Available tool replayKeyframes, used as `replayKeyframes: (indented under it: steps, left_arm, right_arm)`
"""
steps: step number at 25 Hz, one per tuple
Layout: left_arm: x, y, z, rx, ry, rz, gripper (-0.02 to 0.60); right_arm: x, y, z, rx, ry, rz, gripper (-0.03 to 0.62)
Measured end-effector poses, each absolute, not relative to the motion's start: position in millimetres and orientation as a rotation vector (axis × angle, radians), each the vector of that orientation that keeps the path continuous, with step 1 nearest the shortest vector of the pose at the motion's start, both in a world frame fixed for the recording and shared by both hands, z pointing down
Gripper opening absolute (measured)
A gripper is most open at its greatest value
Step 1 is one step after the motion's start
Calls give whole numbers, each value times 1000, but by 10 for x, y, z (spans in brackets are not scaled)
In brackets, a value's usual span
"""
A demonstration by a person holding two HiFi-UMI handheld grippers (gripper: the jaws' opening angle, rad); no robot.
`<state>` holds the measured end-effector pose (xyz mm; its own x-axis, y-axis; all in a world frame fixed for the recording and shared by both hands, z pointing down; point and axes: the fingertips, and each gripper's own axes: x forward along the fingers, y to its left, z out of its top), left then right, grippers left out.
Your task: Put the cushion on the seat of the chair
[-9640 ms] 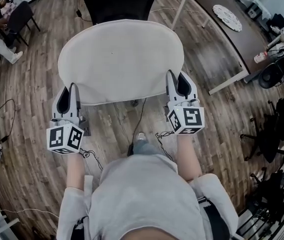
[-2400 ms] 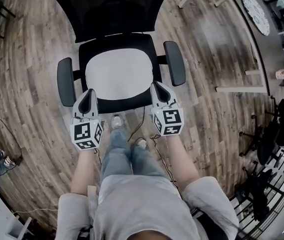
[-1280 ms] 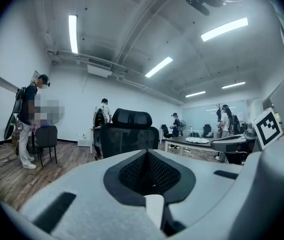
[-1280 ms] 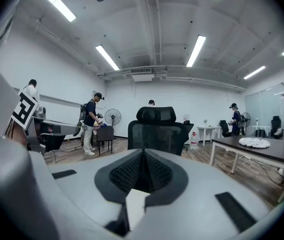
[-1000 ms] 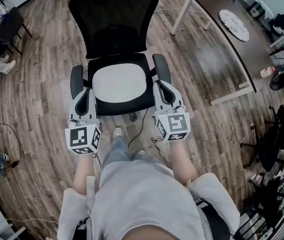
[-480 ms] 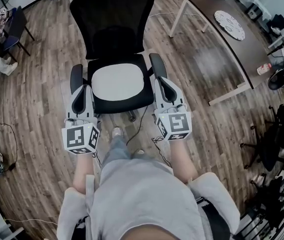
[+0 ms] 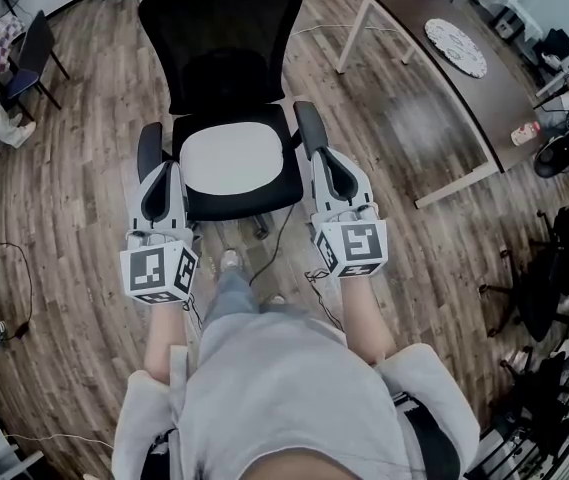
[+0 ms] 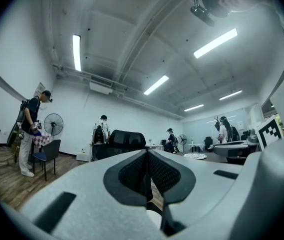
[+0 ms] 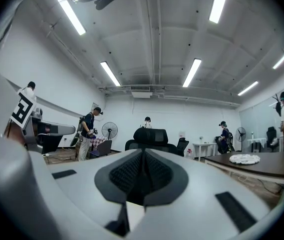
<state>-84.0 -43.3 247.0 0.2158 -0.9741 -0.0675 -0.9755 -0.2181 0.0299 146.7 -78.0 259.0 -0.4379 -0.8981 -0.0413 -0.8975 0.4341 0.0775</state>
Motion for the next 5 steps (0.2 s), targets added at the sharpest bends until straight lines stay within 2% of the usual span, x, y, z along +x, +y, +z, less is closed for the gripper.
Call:
replayKeyframes:
  steps: [5]
  left_arm:
    - [-761, -394, 2447, -2444, 1942, 125, 11]
  right_arm:
    - [1533, -736, 2575, 1672, -2659, -137, 20]
